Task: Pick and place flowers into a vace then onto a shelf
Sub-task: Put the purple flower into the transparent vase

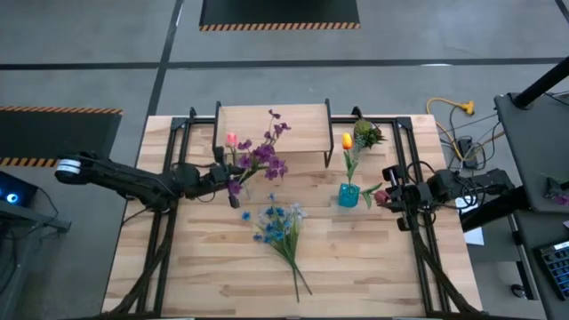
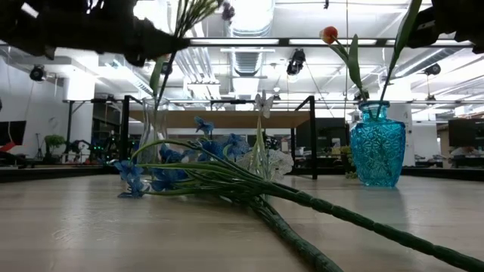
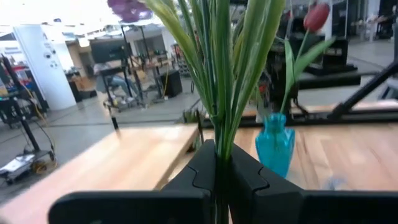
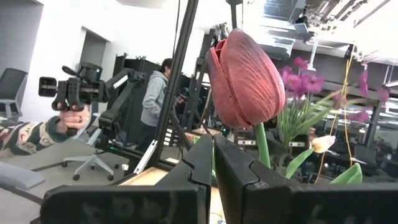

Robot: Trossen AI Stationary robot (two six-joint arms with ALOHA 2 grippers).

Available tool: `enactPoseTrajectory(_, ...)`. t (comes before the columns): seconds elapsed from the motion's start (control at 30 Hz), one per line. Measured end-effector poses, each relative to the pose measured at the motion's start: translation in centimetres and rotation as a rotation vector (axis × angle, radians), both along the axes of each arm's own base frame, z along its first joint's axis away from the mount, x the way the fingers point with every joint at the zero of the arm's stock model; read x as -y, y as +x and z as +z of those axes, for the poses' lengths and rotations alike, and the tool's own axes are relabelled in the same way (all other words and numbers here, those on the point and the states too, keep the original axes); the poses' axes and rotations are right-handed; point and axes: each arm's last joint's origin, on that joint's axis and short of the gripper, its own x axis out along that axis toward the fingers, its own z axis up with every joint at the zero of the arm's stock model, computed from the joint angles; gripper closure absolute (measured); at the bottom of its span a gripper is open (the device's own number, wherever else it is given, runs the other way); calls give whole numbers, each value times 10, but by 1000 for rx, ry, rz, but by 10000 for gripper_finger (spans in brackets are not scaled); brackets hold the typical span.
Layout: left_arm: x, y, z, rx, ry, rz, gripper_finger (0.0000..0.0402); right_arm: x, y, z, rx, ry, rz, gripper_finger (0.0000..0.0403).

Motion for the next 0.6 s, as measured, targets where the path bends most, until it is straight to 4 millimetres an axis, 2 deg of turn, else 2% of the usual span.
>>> enactPoseTrajectory(0.37,-1,-14,-32,-48,1,10,401,0,2,-1,-18,-8,-2,394)
enactPoseTrajectory(0.6,-1,-17,-37,-41,-10,9,401,0,2,-1,-13,-24,-7,394)
